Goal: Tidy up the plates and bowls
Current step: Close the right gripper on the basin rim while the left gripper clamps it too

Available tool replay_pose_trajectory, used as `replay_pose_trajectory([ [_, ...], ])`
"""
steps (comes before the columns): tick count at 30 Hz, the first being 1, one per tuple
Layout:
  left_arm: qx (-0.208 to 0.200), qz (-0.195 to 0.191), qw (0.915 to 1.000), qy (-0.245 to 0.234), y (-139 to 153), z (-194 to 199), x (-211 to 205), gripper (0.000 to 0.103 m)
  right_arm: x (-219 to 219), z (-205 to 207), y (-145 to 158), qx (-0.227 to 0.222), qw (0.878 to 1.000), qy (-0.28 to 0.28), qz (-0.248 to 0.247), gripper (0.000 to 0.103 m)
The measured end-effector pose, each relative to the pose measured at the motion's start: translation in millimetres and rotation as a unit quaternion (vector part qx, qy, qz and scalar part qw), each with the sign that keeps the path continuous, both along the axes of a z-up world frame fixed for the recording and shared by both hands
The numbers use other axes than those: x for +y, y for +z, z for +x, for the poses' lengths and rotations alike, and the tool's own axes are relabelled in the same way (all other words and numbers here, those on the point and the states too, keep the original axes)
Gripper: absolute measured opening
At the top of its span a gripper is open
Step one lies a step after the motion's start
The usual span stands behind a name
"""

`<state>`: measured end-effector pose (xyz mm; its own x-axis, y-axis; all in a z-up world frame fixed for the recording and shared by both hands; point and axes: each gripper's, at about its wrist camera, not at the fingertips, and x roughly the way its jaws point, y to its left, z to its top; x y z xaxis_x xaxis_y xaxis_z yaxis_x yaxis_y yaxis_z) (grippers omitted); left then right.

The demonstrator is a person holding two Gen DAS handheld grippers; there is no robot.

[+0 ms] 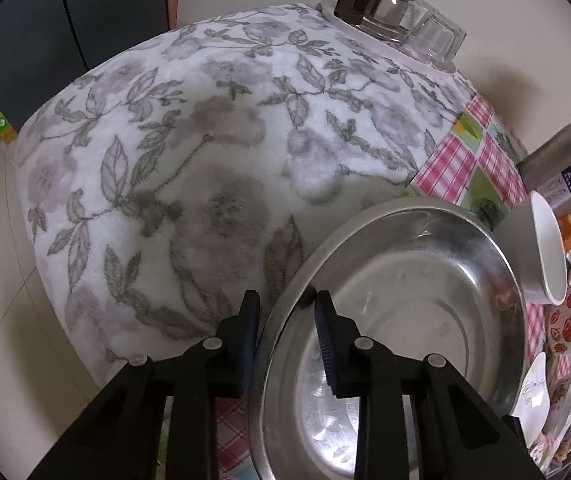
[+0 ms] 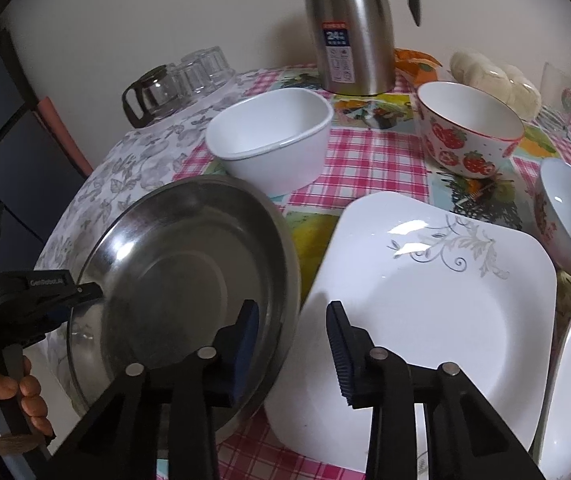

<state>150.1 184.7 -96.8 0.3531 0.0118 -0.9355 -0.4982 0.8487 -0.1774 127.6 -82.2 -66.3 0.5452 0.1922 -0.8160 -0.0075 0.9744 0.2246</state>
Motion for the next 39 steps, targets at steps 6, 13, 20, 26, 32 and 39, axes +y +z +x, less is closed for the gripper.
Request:
replay_pose_trajectory([
  [6, 0.0, 0.002, 0.9998, 0.018, -0.1, -2.8, 6.8, 0.029, 10.7, -1.1, 0.9, -0.005, 1.0, 0.017, -0.01, 0.034],
  [13, 0.001, -0.001, 0.9993, 0.038, -0.6, -6.9, 16.2, 0.029, 11.3, -0.6, 2.7, -0.005, 1.0, 0.018, -0.006, 0.034],
  [20, 0.006, -0.013, 0.9988, 0.047, -5.0, -9.9, 19.3, 0.032, 24.0, -0.4, 2.6, -0.007, 0.999, 0.039, -0.006, 0.034],
  [26, 0.007, -0.016, 0.9986, 0.051, -7.9, -13.0, 22.2, 0.032, 29.3, 2.5, -7.9, 0.005, 0.999, 0.042, -0.006, 0.023],
  [32, 0.002, 0.001, 0.9991, 0.042, -6.0, -7.9, 16.6, 0.031, 32.9, 4.1, -10.8, 0.002, 0.999, 0.044, -0.014, 0.019],
  [39, -0.009, 0.003, 0.9993, 0.036, 0.0, -5.6, 19.8, 0.029, 36.5, 2.3, -1.9, -0.009, 0.999, 0.047, -0.023, 0.019],
])
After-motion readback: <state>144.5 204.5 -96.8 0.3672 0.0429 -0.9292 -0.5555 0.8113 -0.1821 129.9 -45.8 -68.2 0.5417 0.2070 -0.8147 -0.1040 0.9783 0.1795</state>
